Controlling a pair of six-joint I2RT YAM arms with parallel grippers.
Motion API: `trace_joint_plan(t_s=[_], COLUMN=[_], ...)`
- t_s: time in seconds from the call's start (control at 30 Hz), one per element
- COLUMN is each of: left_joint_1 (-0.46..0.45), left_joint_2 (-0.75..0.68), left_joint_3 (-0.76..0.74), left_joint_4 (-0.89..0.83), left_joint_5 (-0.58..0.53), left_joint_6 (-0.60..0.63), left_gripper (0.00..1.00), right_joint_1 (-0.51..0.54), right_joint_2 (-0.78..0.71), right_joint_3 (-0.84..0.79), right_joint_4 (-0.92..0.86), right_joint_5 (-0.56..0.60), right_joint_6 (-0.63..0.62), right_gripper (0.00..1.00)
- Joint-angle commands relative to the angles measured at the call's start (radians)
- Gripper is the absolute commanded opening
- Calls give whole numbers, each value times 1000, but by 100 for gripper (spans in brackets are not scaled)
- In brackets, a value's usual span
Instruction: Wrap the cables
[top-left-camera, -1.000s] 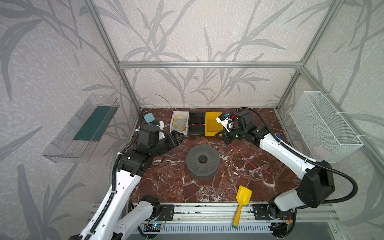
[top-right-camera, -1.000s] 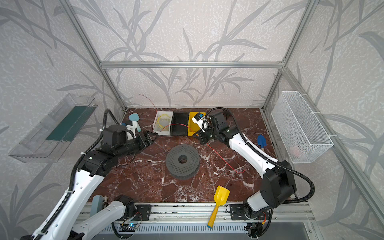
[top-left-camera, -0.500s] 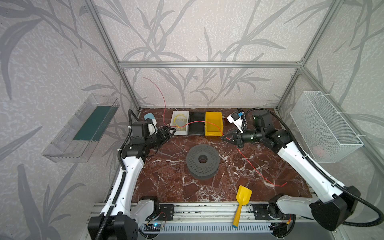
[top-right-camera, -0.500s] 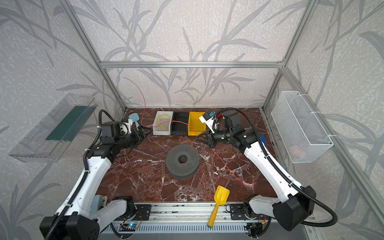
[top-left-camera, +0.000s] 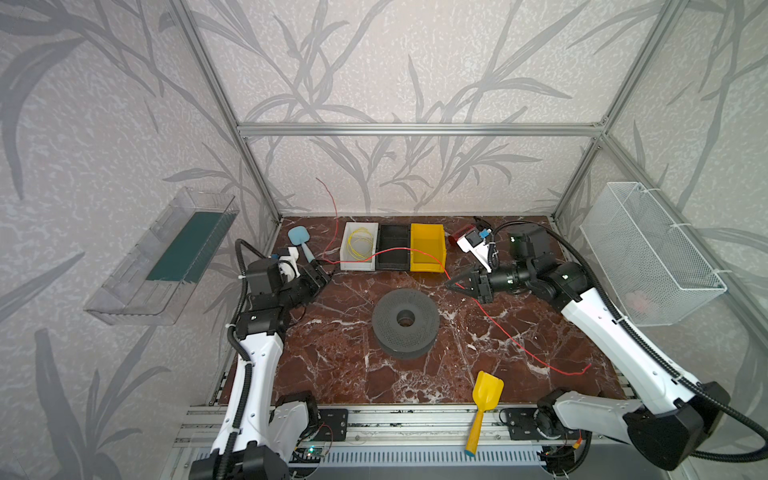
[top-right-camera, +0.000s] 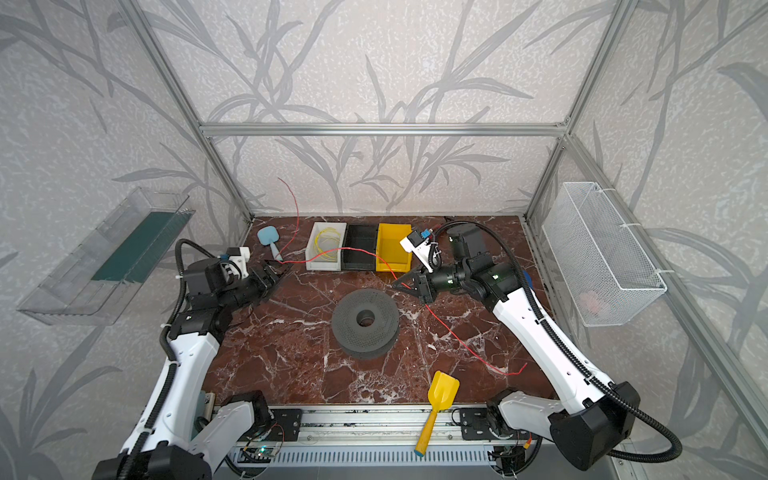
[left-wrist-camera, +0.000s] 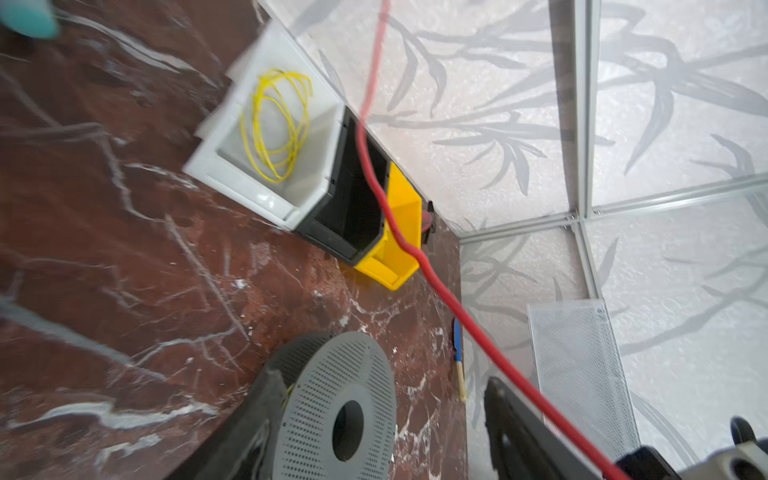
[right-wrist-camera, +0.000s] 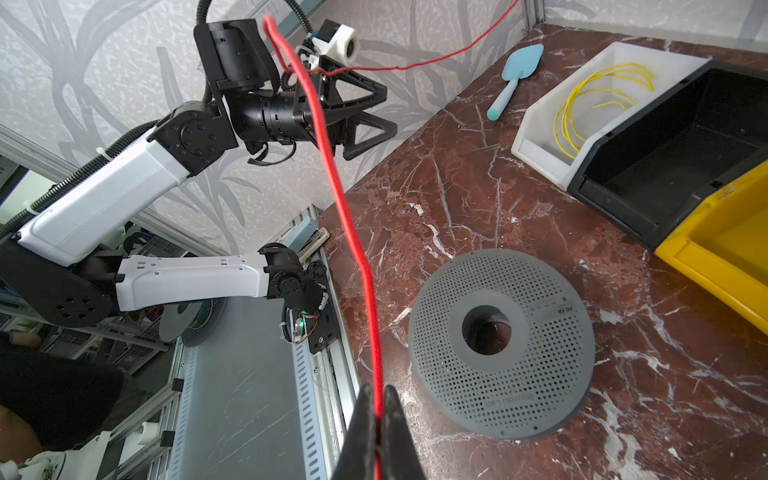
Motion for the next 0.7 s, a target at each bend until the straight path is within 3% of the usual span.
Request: trace_joint_plan(t_s=[0.0, 0.1, 0.27, 0.37, 0.67], left_joint_1=[84, 145, 154, 152, 99], left_joint_2=[-10, -10, 64, 113, 182], left_joint_3=[24, 21, -43, -44, -49], left_joint_4=[-141, -104, 353, 531, 423], left_joint_5=[-58, -45, 166, 234, 247], left_joint_6=[31, -1, -237, -317, -230], left_gripper=[75, 80, 89, 92, 92], right_joint_1=[0, 0, 0, 0, 2], right_joint_2=[-32, -43, -48, -58, -65], right_joint_3=[-20, -26, -28, -40, -41], right_joint_4=[-4, -7, 2, 8, 36], right_joint_5=[-19, -18, -53, -60, -94], right_joint_6=[6, 1, 14, 20, 39], right_gripper=[0, 0, 0, 0, 0])
